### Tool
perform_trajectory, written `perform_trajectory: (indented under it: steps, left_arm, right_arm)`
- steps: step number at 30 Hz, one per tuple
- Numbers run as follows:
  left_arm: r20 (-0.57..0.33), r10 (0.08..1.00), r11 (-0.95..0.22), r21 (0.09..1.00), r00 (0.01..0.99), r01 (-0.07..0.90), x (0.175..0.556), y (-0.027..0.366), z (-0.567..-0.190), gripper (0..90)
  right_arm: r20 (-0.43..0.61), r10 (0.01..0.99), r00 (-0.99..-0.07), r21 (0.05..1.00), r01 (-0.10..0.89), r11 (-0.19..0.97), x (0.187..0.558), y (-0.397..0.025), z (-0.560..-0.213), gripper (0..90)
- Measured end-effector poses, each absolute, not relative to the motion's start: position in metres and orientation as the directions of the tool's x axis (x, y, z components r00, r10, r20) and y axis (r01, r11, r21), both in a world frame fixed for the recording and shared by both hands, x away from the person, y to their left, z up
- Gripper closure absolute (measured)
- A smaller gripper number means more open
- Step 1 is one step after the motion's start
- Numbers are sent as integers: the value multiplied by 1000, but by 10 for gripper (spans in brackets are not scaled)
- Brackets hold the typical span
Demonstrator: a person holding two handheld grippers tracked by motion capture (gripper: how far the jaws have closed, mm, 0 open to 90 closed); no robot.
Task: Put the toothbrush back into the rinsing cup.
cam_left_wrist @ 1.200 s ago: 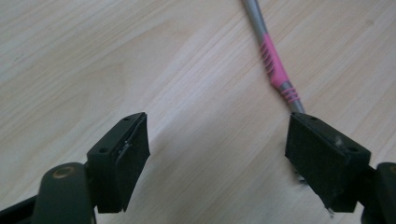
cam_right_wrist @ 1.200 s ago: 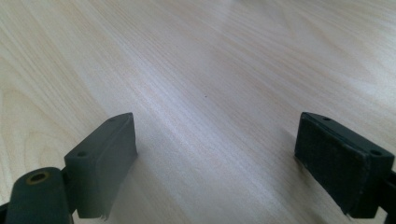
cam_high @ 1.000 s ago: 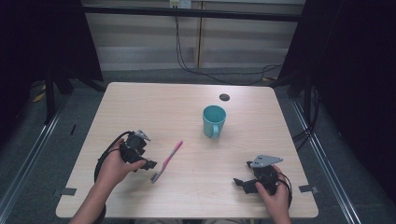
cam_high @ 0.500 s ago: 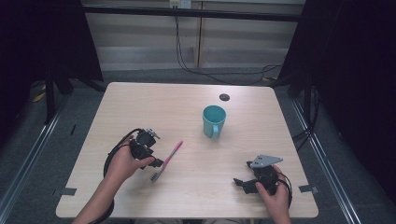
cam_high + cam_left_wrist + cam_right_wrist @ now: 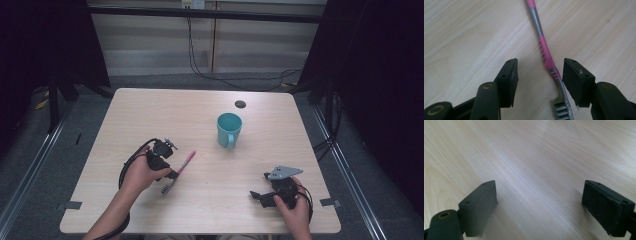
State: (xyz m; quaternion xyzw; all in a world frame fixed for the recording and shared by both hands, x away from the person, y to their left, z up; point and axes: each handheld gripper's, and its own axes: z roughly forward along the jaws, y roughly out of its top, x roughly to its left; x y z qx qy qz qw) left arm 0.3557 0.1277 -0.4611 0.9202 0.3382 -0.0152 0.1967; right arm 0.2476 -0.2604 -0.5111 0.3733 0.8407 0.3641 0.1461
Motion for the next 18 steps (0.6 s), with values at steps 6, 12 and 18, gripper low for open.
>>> perform_trajectory:
  steps: [6, 12, 18]
  left_arm:
    - [-156, 617, -700, 339, 772, 628, 357, 123, -463, 503]
    - [-159, 615, -706, 326, 773, 629, 360, 119, -460, 537]
    - [-163, 618, -710, 305, 769, 635, 359, 115, -463, 582]
  right_arm:
    - [26, 734, -679, 721, 521, 456, 248, -260, -511, 123]
    - [27, 734, -679, 721, 521, 456, 248, -260, -511, 123]
    - [27, 734, -679, 721, 521, 456, 248, -260, -511, 123]
